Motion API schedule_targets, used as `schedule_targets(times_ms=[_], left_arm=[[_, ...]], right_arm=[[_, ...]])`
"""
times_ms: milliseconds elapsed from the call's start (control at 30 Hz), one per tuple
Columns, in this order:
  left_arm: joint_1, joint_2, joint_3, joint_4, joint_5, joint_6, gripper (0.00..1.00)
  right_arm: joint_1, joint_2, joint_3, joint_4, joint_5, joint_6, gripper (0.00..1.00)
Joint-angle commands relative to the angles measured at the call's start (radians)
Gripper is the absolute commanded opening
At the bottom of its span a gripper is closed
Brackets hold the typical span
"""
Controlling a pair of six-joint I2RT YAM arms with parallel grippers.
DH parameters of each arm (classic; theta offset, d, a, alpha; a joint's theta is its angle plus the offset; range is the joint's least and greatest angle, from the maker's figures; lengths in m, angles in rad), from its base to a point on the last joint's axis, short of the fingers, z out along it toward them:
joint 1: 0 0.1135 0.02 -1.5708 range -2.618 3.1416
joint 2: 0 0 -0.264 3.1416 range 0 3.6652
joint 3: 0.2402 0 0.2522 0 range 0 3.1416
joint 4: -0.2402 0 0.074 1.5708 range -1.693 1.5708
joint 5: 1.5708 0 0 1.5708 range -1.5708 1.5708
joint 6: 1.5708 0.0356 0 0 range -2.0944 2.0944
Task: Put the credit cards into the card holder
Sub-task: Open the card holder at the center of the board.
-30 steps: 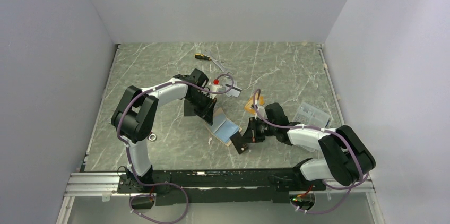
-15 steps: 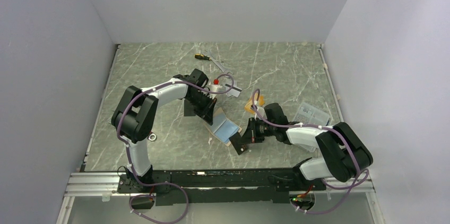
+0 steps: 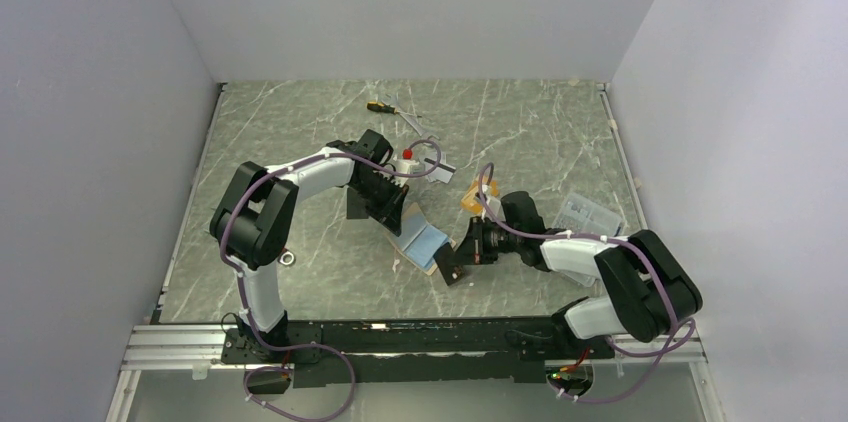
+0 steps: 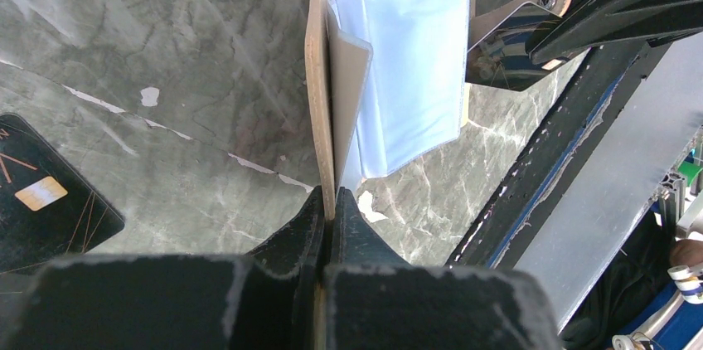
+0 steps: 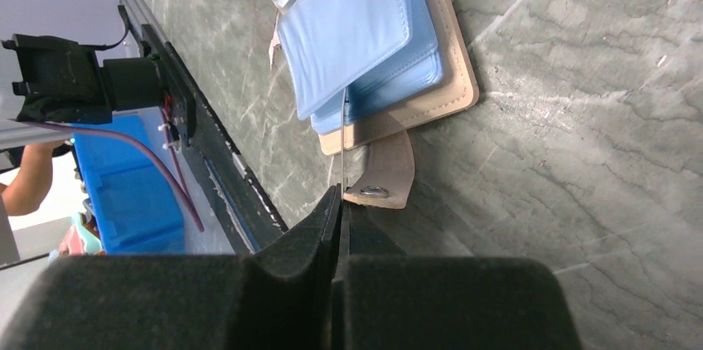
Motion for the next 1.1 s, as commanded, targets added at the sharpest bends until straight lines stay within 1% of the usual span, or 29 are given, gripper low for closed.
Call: schedule_targets(times_ms=[0, 333, 367, 433, 467, 500, 633, 833, 1067], left_arm=[[-0.005, -0.050, 0.001, -0.001, 0.004, 0.016, 0.00], [-0.007, -0.056, 0.002, 0.002, 0.004, 0.015, 0.00], [-0.006, -0.055, 0.004, 0.000, 0.006, 0.014, 0.03], [-0.007, -0.060, 0.001, 0.006, 0.019, 0.009, 0.27], [-0.006, -0.065, -0.003, 0.012, 0.032, 0.008, 0.32], [-0.006, -0.068, -0.010, 0.016, 0.049, 0.009, 0.33], [-0.001, -0.070, -0.021, 0.027, 0.096, 0.004, 0.33], [0.001, -0.055, -0.009, 0.025, 0.120, -0.003, 0.29], [0.009, -0.045, 0.011, 0.016, 0.230, -0.002, 0.32]], right_arm=[[-0.008, 0.012, 0.012, 0.074, -0.016, 0.008, 0.00], [-0.012, -0.005, 0.024, 0.098, -0.030, 0.022, 0.00], [-0.012, -0.004, 0.025, 0.102, -0.024, 0.026, 0.00], [-0.013, 0.016, 0.033, 0.130, -0.036, 0.041, 0.00], [-0.014, 0.029, 0.042, 0.141, -0.045, 0.047, 0.00], [-0.013, 0.043, 0.050, 0.151, -0.055, 0.053, 0.00], [-0.014, 0.060, 0.079, 0.187, -0.071, 0.067, 0.00], [-0.012, 0.117, 0.101, 0.252, -0.095, 0.100, 0.00], [-0.012, 0.145, 0.133, 0.232, -0.104, 0.085, 0.00]])
